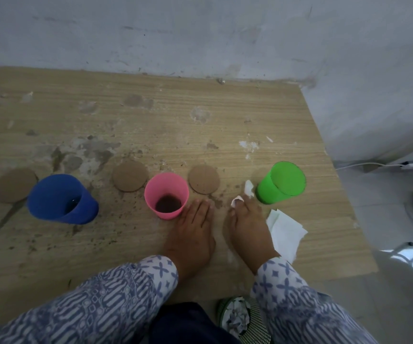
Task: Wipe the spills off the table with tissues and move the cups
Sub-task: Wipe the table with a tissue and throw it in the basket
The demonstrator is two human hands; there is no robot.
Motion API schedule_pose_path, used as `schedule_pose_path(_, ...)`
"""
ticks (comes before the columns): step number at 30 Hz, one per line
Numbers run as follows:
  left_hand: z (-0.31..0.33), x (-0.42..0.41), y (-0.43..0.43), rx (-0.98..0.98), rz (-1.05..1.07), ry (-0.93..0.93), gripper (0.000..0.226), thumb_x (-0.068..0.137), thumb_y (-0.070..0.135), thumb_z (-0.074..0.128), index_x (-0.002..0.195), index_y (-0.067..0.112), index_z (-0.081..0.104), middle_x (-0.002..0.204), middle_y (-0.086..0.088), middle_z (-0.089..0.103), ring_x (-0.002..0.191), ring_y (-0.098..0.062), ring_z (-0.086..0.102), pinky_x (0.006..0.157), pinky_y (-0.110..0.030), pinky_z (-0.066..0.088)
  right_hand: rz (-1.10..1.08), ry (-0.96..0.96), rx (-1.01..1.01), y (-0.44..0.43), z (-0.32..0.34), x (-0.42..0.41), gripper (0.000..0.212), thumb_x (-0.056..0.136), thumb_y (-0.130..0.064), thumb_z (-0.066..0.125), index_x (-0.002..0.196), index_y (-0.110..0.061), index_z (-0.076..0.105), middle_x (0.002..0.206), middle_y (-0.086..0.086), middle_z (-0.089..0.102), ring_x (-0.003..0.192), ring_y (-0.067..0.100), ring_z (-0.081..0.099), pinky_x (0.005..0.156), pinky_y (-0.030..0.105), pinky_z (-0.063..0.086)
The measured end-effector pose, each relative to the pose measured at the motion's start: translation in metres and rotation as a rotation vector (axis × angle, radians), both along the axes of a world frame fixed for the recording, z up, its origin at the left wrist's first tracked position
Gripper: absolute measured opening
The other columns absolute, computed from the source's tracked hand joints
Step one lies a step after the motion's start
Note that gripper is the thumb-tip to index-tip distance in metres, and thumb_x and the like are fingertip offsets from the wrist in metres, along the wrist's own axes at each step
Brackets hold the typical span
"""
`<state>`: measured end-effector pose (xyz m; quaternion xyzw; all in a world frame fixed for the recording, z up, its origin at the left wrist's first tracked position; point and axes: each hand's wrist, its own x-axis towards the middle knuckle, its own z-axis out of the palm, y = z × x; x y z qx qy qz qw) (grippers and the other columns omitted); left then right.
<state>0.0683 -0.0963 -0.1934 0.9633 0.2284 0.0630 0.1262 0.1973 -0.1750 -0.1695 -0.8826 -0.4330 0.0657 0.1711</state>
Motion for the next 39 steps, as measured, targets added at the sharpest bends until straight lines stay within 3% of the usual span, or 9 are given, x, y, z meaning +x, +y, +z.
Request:
schedule_pose_path(5,-0.001,0.0,-0.001,-0.019,0.017,0.006,0.057,0.082,0.026,0.042,0.13,0.0,0.054,0.135,-0.018,0.054,0.127,-0.033,0.049,0.112,-0.039,0.017,-0.069,0.072,-0.083,0.022,-0.008,0.007,0.036,0.082,-0.015,0.037,0.104,0.003,0.059,0.111,0.025,0.057,0.11,0.043,0.05,0.099,0.049,0.04)
schedule_pose_path(10,-0.003,0.0,0.0,-0.044,0.019,-0.024,0.055,0.082,0.023,0.043,0.131,0.0,0.053,0.136,-0.018,0.053,0.129,-0.033,0.047,0.114,-0.039,0.016,0.151,-0.004,-0.008,0.026,0.009,-0.003,0.026,0.085,-0.01,0.043,0.093,0.002,0.065,0.103,0.021,0.065,0.112,0.036,0.056,0.096,0.039,0.043)
schedule_pose_path(12,-0.005,0.0,0.0,-0.049,0.014,-0.025,0.054,0.084,0.024,0.044,0.132,0.0,0.052,0.137,-0.017,0.052,0.13,-0.033,0.046,0.114,-0.039,0.016,0.202,-0.012,-0.043,0.019,0.013,-0.009,0.027,0.087,-0.01,0.045,0.101,0.001,0.065,0.112,0.02,0.063,0.113,0.031,0.055,0.097,0.035,0.043)
schedule_pose_path(17,-0.004,0.0,0.0,-0.029,0.013,0.007,0.058,0.081,0.028,0.041,0.13,0.001,0.055,0.137,-0.016,0.053,0.129,-0.032,0.048,0.115,-0.042,0.022,0.12,0.036,0.068,0.008,0.001,0.008,0.03,0.081,-0.013,0.042,0.09,0.0,0.068,0.096,0.019,0.068,0.089,0.032,0.064,0.084,0.034,0.052)
schedule_pose_path(20,-0.004,0.0,0.0,-0.006,0.007,0.026,0.06,0.081,0.03,0.04,0.132,0.002,0.053,0.138,-0.015,0.052,0.129,-0.031,0.047,0.114,-0.042,0.022,0.02,0.059,0.044,0.025,0.003,0.014,0.024,0.08,-0.009,0.049,0.092,0.0,0.067,0.105,0.02,0.065,0.096,0.034,0.062,0.087,0.035,0.049)
schedule_pose_path(26,-0.009,0.0,0.0,-0.044,0.004,-0.03,0.059,0.083,0.025,0.042,0.136,0.002,0.048,0.14,-0.017,0.048,0.132,-0.032,0.043,0.115,-0.043,0.021,0.181,0.04,-0.024,0.03,-0.018,0.004,0.014,0.075,-0.004,0.061,0.083,-0.01,0.07,0.108,0.018,0.067,0.105,0.027,0.061,0.092,0.03,0.045)
schedule_pose_path(30,-0.008,0.0,0.0,-0.059,0.016,-0.032,0.057,0.084,0.026,0.039,0.134,0.002,0.05,0.139,-0.016,0.05,0.131,-0.031,0.044,0.112,-0.047,0.021,0.129,0.039,0.102,0.015,-0.015,-0.001,0.02,0.063,0.005,0.068,0.075,-0.01,0.071,0.093,0.011,0.072,0.081,0.026,0.065,0.076,0.02,0.043)
schedule_pose_path(34,-0.005,0.0,0.002,-0.11,-0.01,-0.07,0.056,0.082,0.024,0.041,0.132,0.001,0.051,0.137,-0.015,0.052,0.13,-0.031,0.046,0.11,-0.047,0.021,-0.146,0.36,0.162,0.012,0.007,-0.008,0.017,0.084,-0.007,0.058,0.093,-0.01,0.072,0.091,0.004,0.068,0.08,0.014,0.057,0.067,0.013,0.032)
schedule_pose_path(39,0.005,0.01,-0.002,-0.31,0.029,-0.179,0.051,0.085,0.022,0.038,0.132,0.006,0.05,0.134,-0.011,0.051,0.127,-0.023,0.04,0.115,-0.035,0.022,-0.579,1.1,0.577,0.009,0.013,-0.014,0.013,0.082,-0.007,0.062,0.073,-0.013,0.069,0.078,0.011,0.066,0.076,0.02,0.057,0.07,0.034,0.047)
